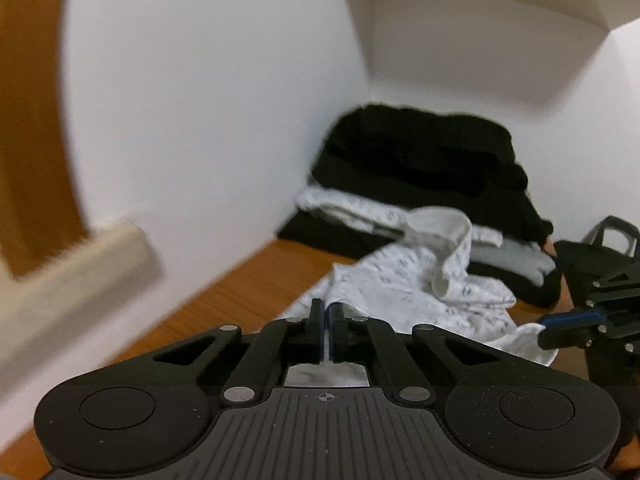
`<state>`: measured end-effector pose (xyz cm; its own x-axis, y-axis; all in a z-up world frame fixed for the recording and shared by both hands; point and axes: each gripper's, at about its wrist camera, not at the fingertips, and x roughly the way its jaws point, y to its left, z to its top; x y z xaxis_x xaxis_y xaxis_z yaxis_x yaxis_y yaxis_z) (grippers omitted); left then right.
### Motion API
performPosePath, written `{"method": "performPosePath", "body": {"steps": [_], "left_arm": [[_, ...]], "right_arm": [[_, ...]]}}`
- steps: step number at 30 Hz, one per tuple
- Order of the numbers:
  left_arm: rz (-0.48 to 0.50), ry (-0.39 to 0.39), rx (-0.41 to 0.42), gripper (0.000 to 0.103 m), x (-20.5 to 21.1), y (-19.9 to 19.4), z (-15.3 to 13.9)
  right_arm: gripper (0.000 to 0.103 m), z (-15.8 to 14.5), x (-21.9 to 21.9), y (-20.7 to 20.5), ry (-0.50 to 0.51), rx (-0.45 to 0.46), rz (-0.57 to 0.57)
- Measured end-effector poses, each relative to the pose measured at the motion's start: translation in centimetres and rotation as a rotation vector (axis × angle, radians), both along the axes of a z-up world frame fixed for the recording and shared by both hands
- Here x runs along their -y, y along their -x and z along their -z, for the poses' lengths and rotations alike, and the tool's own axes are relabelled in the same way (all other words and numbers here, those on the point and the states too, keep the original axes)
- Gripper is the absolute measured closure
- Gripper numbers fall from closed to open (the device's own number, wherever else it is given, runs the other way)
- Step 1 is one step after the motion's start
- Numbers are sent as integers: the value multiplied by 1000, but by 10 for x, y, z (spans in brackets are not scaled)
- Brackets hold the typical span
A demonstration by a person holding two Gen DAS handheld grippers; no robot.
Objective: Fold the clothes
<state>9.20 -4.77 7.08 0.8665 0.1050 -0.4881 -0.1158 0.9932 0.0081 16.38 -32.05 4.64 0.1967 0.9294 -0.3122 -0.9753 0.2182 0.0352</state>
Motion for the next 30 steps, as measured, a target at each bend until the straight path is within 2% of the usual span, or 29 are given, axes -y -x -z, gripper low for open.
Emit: {"method": "performPosePath", "body": {"steps": [5, 11, 23, 30], "left_arm": [[-55, -67, 21, 101, -14, 49, -40], [-135, -147, 30, 101, -36, 127, -74], [-312, -210, 30, 101, -78, 297, -110], [-450, -207, 35, 101, -106, 387, -114]], "right_arm": [[97, -26, -27, 38, -20, 19, -117], [97, -51, -66, 105, -55, 20, -303], [97, -77, -153, 260, -96, -1, -656], [97, -84, -184, 301, -131, -29, -798]]}}
